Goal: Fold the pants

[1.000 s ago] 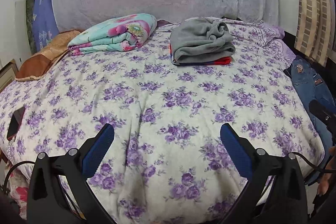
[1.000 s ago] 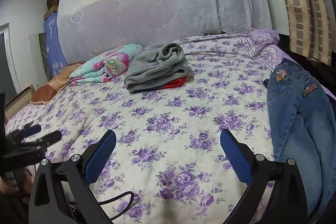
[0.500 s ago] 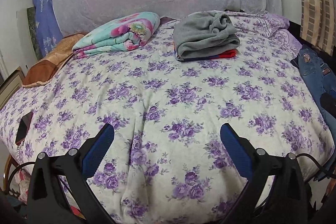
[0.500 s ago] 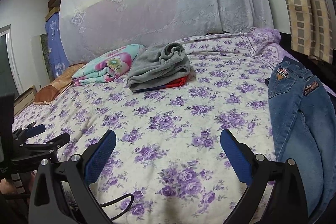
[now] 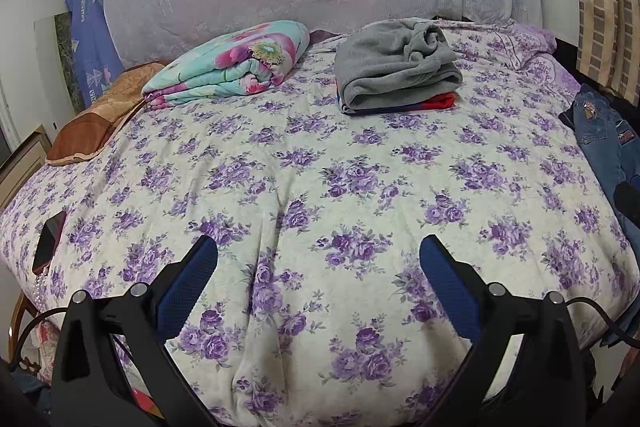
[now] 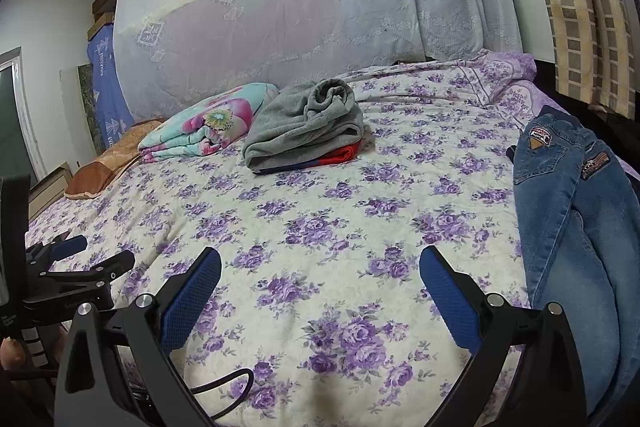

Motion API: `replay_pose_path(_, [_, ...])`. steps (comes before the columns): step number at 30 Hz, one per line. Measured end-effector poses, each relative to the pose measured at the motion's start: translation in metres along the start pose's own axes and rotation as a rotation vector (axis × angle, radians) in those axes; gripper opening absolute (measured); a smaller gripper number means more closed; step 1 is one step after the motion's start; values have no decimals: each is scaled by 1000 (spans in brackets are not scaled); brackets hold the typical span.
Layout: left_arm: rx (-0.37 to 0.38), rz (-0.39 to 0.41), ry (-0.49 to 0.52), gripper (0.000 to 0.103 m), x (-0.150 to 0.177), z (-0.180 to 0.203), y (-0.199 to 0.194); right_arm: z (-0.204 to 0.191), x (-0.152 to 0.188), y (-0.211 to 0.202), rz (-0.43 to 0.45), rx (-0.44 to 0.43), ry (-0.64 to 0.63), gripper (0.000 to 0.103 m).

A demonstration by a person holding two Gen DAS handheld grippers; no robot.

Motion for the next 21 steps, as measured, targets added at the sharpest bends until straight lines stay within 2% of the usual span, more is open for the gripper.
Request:
replay_pose_path(6, [21,1,1,98,0,3,-1,1,2,1,-6,1,4,100])
replay_pose_path(13, [-22,9,15,98,0,4,0,1,3,1,-6,1,4,100])
replay_pose_path(21, [-6,-19,18,98,2,4,5,2,4,2,-7,1,5,100])
Point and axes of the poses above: each gripper's, at about its wrist camera, not at the fingertips, and y roughly the way its jaws point, z to its right, x to its underside, the point moved 4 cm from there along y, roughly the way its jaws point, and after that the axes turned 5 degrees about x, right-handed, at the moved point
